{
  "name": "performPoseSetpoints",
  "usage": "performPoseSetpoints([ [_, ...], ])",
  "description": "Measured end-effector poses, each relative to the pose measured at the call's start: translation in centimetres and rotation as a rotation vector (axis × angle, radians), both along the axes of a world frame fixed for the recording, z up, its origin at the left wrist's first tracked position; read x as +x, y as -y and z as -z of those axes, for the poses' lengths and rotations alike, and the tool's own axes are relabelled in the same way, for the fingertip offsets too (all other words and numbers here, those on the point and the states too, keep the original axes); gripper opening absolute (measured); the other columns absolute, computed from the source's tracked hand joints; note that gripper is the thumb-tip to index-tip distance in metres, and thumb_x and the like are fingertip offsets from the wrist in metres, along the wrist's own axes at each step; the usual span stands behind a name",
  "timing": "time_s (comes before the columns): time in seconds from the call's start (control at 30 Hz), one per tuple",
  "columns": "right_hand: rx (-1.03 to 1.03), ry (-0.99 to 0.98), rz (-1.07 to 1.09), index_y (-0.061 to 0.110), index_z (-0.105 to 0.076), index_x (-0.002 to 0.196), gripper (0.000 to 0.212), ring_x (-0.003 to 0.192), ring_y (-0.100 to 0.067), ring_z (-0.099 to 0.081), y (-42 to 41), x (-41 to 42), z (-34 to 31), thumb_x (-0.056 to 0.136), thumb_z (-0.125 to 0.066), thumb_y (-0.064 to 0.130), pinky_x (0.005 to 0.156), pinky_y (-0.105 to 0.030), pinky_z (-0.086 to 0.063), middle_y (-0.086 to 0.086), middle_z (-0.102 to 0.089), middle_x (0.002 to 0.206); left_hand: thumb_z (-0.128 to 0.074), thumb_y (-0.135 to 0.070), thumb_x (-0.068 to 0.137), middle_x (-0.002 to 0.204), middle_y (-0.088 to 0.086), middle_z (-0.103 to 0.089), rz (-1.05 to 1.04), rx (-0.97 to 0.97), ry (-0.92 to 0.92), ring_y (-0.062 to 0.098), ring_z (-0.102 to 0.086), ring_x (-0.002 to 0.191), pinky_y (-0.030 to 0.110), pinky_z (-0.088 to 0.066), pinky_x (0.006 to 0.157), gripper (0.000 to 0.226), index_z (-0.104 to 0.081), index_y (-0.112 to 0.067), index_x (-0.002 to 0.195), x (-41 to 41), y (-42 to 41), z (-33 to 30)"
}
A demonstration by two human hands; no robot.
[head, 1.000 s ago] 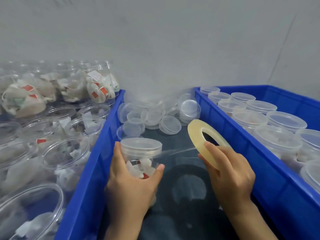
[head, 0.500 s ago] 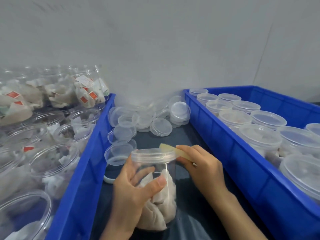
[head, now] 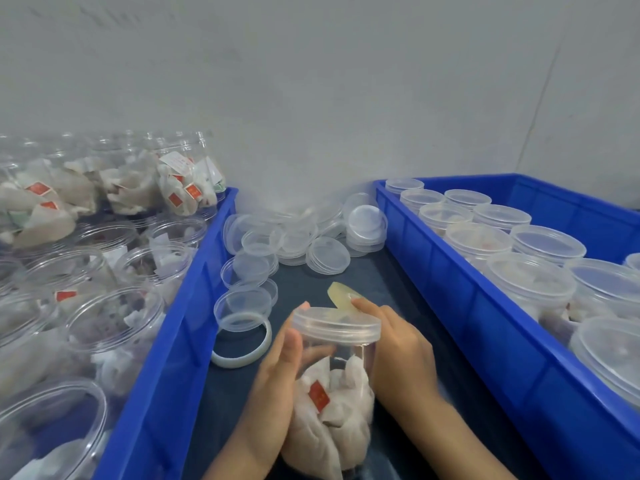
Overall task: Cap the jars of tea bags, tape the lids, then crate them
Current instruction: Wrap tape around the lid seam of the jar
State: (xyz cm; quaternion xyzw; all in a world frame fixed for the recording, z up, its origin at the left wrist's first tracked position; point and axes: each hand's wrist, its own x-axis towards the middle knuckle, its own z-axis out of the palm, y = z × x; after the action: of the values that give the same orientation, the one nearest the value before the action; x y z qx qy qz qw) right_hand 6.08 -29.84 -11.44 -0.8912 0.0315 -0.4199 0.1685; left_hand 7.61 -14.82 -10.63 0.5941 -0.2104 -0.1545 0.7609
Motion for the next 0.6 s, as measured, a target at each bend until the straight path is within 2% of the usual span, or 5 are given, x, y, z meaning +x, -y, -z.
performPoseSetpoints([
  [0.17, 0.113, -0.018, -0.021, 0.009, -0.064, 0.088, 0.035, 0.061, -0.02, -0.065, 0.2, 0.0, 0.6, 0.059, -0.083, 0.003, 0.053, -0.016, -0.033, 0.001, -0.071, 0.077, -0.048, -0.066, 0.069, 0.123, -0.009, -0.063, -0.38, 0.085, 0.049, 0.009, -0.061, 0.111, 0.034, -0.045, 0.098, 0.056, -0.056, -0.043, 0.12, 1.2, -0.4, 0.6],
  [0.33, 0.162, -0.021, -0.148, 0.008, -0.068, 0.098, 0.035, 0.071, -0.024, -0.066, 0.4, -0.1, 0.9, 0.065, -0.072, -0.004, 0.06, -0.018, -0.039, -0.002, -0.071, 0.086, -0.058, -0.054, 0.073, 0.088, -0.007, -0.075, -0.666, 0.064, 0.088, 0.009, -0.071, 0.083, 0.032, -0.056, 0.074, 0.031, -0.073, -0.037, 0.095, 1.9, -1.8, 0.7],
  [0.4, 0.133, -0.006, -0.183, 0.008, -0.07, 0.101, 0.04, 0.077, -0.024, -0.068, 0.4, 0.0, 0.8, 0.064, -0.074, -0.009, 0.064, -0.023, -0.047, -0.002, -0.072, 0.092, -0.056, -0.062, 0.075, 0.087, -0.006, -0.075, -0.669, 0.105, 0.076, 0.006, -0.07, 0.079, 0.036, -0.055, 0.075, 0.042, -0.074, -0.033, 0.098, 1.7, -1.9, 0.9],
  [0.5, 0.058, 0.048, -0.202, 0.004, -0.072, 0.101, 0.046, 0.08, -0.024, -0.07, 0.5, 0.2, 0.6, 0.059, -0.078, -0.015, 0.06, -0.028, -0.054, -0.004, -0.073, 0.095, -0.063, -0.083, 0.053, 0.114, -0.013, -0.067, -0.439, 0.202, 0.131, -0.003, -0.063, 0.1, 0.02, -0.05, 0.082, 0.092, -0.057, -0.033, 0.129, 1.0, -1.7, 0.7],
  [0.6, 0.004, 0.074, -0.165, 0.005, -0.072, 0.102, 0.047, 0.077, -0.025, -0.07, 0.7, 0.1, 0.3, 0.06, -0.078, -0.015, 0.057, -0.033, -0.056, -0.003, -0.073, 0.093, -0.085, -0.047, 0.039, 0.135, -0.014, -0.05, -0.272, 0.241, 0.1, 0.004, -0.06, 0.109, 0.027, -0.05, 0.09, 0.118, -0.034, -0.029, 0.144, 0.9, -1.0, 0.2],
])
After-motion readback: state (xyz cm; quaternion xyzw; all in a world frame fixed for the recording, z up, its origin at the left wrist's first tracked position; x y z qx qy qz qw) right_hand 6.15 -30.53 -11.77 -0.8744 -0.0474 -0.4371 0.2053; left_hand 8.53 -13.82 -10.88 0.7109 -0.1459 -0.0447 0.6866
